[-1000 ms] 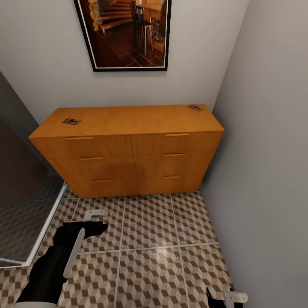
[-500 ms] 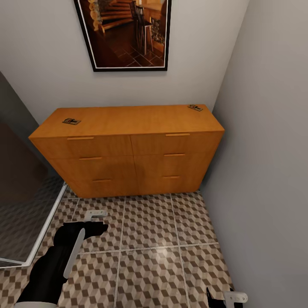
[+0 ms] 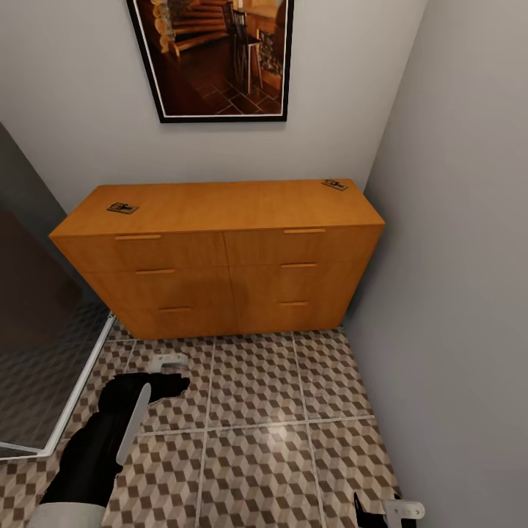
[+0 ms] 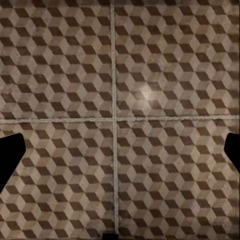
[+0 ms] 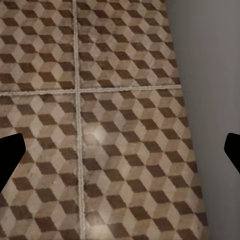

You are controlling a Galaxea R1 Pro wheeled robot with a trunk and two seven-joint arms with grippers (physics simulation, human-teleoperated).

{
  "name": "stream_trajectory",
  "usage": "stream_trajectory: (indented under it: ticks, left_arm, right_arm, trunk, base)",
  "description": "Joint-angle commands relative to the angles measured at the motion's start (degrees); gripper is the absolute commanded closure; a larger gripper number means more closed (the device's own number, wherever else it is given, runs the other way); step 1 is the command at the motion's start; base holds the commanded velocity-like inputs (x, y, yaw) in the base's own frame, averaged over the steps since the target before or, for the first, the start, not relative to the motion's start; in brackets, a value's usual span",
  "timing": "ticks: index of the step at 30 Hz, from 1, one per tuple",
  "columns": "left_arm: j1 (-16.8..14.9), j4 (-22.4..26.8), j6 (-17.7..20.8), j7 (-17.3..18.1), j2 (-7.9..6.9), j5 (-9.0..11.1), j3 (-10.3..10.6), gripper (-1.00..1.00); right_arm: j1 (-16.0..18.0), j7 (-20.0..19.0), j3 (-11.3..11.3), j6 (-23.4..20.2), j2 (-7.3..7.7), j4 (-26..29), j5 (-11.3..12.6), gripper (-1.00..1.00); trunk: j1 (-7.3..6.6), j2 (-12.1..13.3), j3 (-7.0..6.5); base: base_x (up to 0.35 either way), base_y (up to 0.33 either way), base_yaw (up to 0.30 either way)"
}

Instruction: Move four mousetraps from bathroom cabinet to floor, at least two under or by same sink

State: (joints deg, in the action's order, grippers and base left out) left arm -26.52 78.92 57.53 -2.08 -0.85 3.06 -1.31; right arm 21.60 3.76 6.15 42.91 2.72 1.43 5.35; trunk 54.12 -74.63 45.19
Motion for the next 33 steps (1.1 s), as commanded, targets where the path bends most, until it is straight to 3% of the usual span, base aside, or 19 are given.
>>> stream_trajectory:
  ticks: [1, 9, 17, 21, 33]
  left_arm:
    - [-0.58, -0.11, 0.26, -0.23, 0.35, 0.23, -0.01, -1.00]
    - [-6.93, -4.13, 0.37, -0.35, 2.19, 0.20, -0.01, -1.00]
    - [-17.00, -16.12, 0.39, -0.38, 2.68, 0.19, -0.01, -1.00]
    - [-22.39, -21.16, 0.33, -0.43, 3.96, 0.19, -0.01, -1.00]
    - [-33.62, -28.42, 0.30, -1.39, 5.51, 0.21, -0.01, -1.00]
  right_arm:
    - [0.03, 0.11, 0.53, 0.15, 0.00, -0.03, 0.53, -1.00]
    - [0.03, 0.11, 0.53, 0.15, 0.00, -0.03, 0.53, -1.00]
    - [0.03, 0.11, 0.53, 0.15, 0.00, -0.03, 0.53, -1.00]
    - [0.03, 0.11, 0.53, 0.15, 0.00, -0.03, 0.53, -1.00]
    - [0.03, 0.11, 0.53, 0.15, 0.00, -0.03, 0.53, -1.00]
  trunk:
    - [0.00, -0.02, 0.04]
    - [0.00, -0.02, 0.04]
    - [0.00, -0.02, 0.04]
    - [0.00, -0.02, 0.04]
    - [0.00, -0.02, 0.04]
  base:
    - [0.000, 0.000, 0.000]
    - [0.000, 0.000, 0.000]
    - [0.000, 0.000, 0.000]
    - [0.000, 0.000, 0.000]
    - [0.000, 0.000, 0.000]
